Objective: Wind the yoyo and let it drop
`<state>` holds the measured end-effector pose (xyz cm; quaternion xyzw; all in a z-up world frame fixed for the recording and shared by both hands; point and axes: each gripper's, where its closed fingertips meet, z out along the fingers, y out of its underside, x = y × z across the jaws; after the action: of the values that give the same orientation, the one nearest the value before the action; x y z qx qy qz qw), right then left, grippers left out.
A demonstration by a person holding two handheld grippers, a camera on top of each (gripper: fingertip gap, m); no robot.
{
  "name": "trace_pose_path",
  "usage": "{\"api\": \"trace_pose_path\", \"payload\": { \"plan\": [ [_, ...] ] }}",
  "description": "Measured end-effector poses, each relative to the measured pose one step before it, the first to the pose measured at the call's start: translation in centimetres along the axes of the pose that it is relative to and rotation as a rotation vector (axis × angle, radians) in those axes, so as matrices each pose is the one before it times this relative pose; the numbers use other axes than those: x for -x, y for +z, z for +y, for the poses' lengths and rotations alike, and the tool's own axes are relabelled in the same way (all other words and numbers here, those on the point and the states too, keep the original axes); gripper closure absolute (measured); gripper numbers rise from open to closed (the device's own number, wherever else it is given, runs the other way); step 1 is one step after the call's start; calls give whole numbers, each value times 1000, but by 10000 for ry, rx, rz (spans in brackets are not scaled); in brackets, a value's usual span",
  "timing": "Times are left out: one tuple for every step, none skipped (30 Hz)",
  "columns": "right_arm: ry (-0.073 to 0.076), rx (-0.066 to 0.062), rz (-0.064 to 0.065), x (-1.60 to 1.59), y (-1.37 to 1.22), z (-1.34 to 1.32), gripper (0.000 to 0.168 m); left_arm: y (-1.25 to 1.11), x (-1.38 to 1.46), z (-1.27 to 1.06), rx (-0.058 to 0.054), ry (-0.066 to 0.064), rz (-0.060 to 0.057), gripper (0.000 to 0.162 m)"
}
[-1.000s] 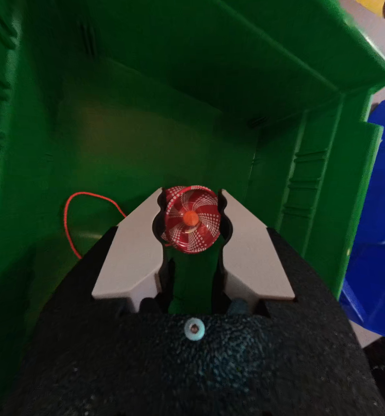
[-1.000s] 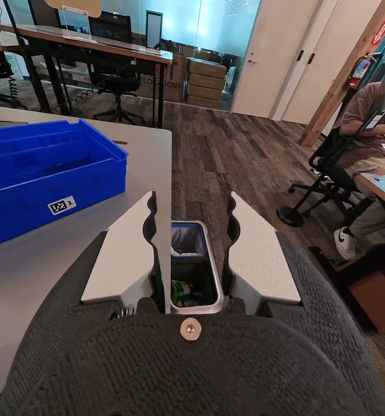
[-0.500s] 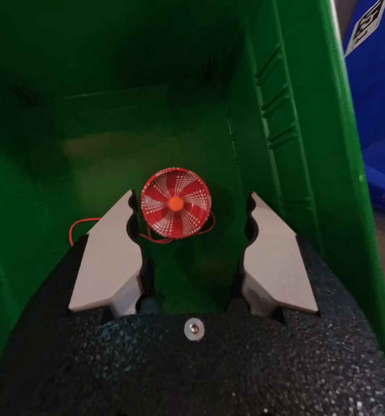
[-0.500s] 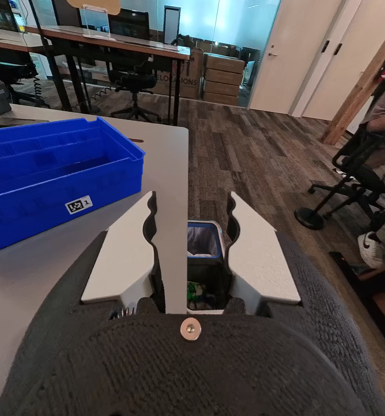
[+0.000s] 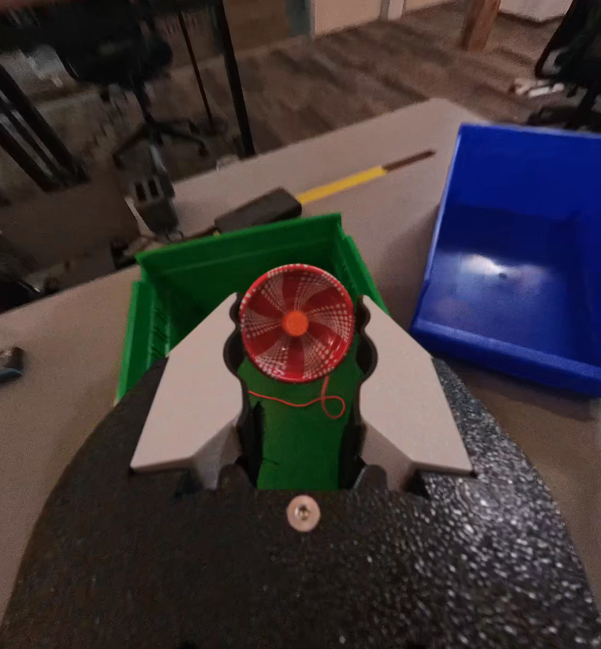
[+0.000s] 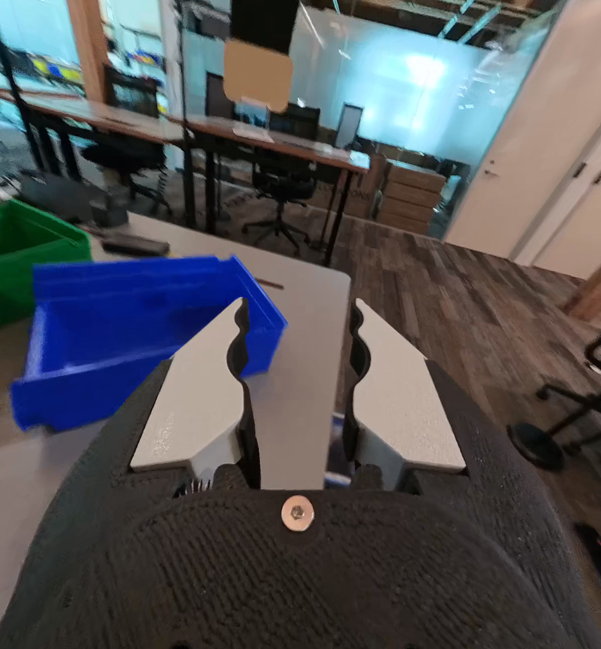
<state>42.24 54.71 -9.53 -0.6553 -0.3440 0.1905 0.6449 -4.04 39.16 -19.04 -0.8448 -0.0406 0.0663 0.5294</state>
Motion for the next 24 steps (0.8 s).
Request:
{"api": "trace_pose_path", "payload": {
  "plan": [
    [221, -347, -446, 706, 260, -1963, 114, -2176, -229, -2106, -809, 269, -309, 100],
    [262, -358, -548, 983, 600, -1770, 116, -2093, -96, -2231, -736, 235, -348, 101],
    [320, -341, -546, 1117, 792, -1773, 117, -1962, -184, -2482, -742, 222, -375, 100],
    [371, -301, -599, 1278, 1239, -1527, 118, -1786, -202, -2581, -735, 271, -321, 100],
    [438, -222, -697, 1668, 1183, -1499, 118, -1612, -321, -2698, -714, 325, -280, 100],
    [505, -111, -848, 1891, 1496, -1243, 118, -1286, -428, -2728, -695, 346, -196, 100],
    [525, -13, -934, 2164, 1567, -1079, 118, -1083, -509, -2634, -626, 359, -113, 99],
    [492, 52, -1003, 2411, 1631, -931, 118, -833, -563, -2421, -517, 409, -58, 100],
    [426, 80, -1101, 2469, 1724, -882, 117, -573, -638, -2191, -428, 447, -11, 100],
    [326, 102, -1154, 2627, 1726, -725, 114, -418, -704, -1981, -372, 461, 68, 100],
    [246, 110, -1150, 2521, 1694, -643, 110, -208, -803, -1794, -279, 440, 126, 100],
    [215, 77, -1146, 2497, 1648, -844, 106, -164, -679, -1473, -155, 482, 107, 100],
    [152, 107, -1027, 2217, 1605, -606, 102, -101, -499, -1117, 30, 534, 26, 100],
    [63, 158, -775, 1696, 1506, -323, 97, -101, -238, -906, 74, 589, -110, 100],
    [-103, 254, -567, 1385, 1417, -207, 91, -172, -322, -943, 23, 602, -60, 100],
    [-195, 345, -418, 1019, 1197, 143, 86, -224, -277, -788, -3, 547, -13, 100],
    [-212, 321, -326, 844, 987, 190, 83, -245, -195, -659, 33, 486, -30, 101],
    [-164, 243, -236, 661, 828, 107, 83, -296, -90, -514, 50, 420, -48, 101],
    [-98, 164, -121, 449, 585, 63, 84, -311, -98, -420, 56, 362, 0, 100],
    [-70, 121, -101, 408, 395, -166, 87, -329, -65, -342, 40, 297, 5, 101],
    [-62, 98, -151, 318, 306, 19, 90, -362, -94, -365, -30, 222, 38, 101],
    [-41, 68, -174, 322, 205, 1, 94, -311, -249, -439, -119, 119, 166, 101],
    [-73, 77, -238, 348, 175, 40, 99, -272, -261, -401, -130, 13, 180, 101],
    [-82, 98, -230, 313, 142, 95, 105, -229, -38, -220, -23, -35, 34, 101]
  ]
}}
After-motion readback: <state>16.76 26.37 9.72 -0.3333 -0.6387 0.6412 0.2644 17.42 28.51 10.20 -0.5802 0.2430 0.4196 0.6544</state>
